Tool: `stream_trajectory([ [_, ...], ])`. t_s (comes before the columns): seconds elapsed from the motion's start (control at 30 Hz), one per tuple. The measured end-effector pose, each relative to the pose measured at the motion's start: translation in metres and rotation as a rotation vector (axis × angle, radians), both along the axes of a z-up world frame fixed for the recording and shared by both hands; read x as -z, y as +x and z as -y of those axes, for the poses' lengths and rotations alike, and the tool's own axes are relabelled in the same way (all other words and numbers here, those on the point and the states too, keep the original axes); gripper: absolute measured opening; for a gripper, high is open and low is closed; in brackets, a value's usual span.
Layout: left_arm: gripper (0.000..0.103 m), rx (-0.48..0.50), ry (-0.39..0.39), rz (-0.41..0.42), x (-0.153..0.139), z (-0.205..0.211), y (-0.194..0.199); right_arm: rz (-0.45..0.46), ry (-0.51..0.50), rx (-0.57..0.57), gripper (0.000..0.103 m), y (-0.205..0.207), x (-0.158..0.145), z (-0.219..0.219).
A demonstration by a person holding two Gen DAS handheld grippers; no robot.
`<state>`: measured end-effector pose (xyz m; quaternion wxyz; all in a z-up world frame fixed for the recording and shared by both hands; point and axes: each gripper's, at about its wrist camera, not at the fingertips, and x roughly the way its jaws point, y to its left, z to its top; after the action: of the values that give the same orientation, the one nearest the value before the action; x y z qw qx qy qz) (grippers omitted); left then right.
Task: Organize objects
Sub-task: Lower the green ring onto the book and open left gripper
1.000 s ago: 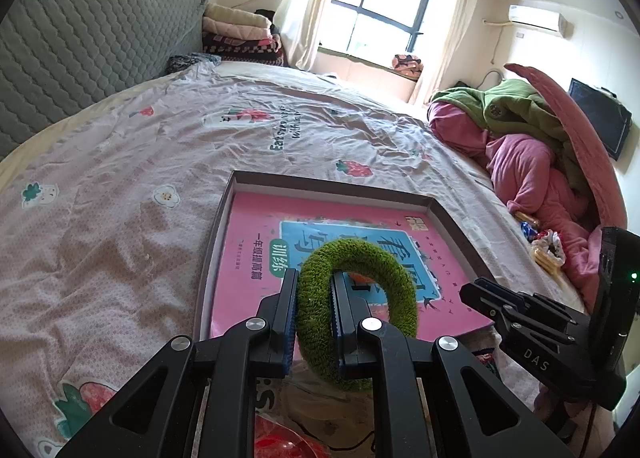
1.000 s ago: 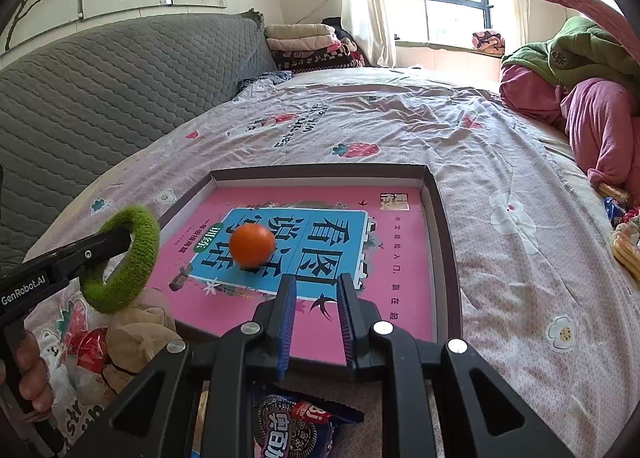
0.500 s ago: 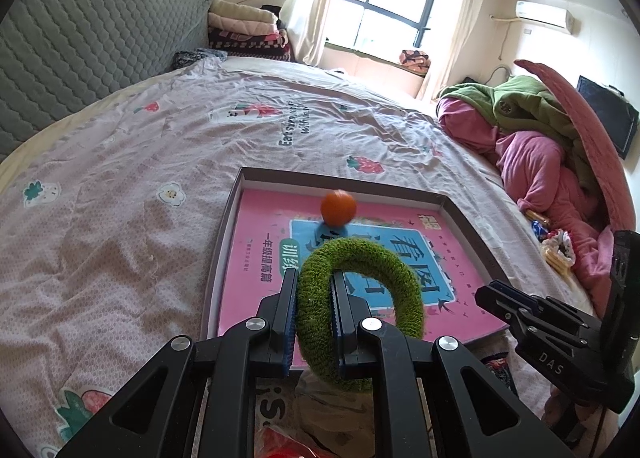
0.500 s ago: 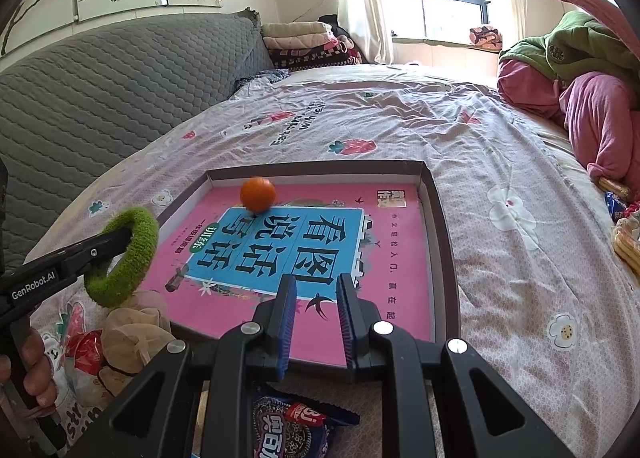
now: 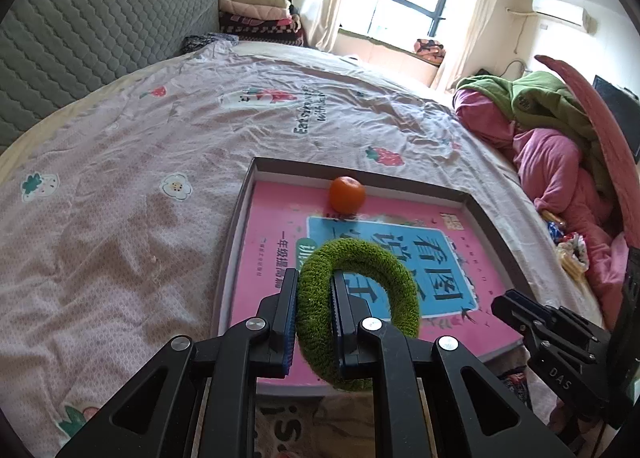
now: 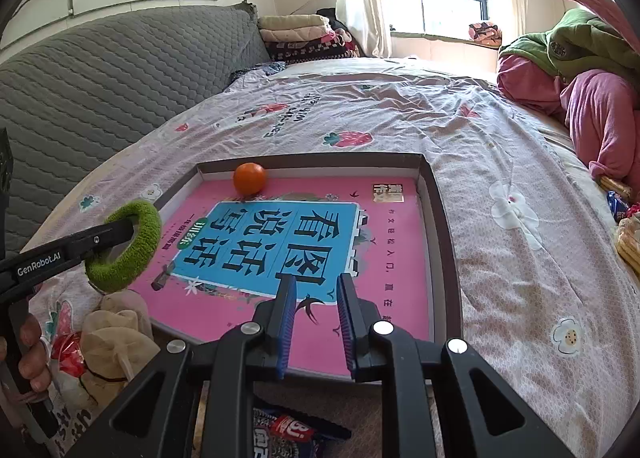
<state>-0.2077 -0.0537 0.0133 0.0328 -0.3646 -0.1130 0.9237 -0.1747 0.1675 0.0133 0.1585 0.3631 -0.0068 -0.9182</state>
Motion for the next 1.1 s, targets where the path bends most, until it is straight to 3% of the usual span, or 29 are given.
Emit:
stream_trajectory([
  [0.7,0.016,0.021,0.053,0.184,0.032,0.005,-0.034,0.030,0.034,0.006,0.021,-0.011,0.011,0.004],
  [1.1,0.040,0.015,0.043,0.221,0.034,0.004,-0.035,0.058,0.036,0.035,0.022,-0.014,0.016,-0.002],
])
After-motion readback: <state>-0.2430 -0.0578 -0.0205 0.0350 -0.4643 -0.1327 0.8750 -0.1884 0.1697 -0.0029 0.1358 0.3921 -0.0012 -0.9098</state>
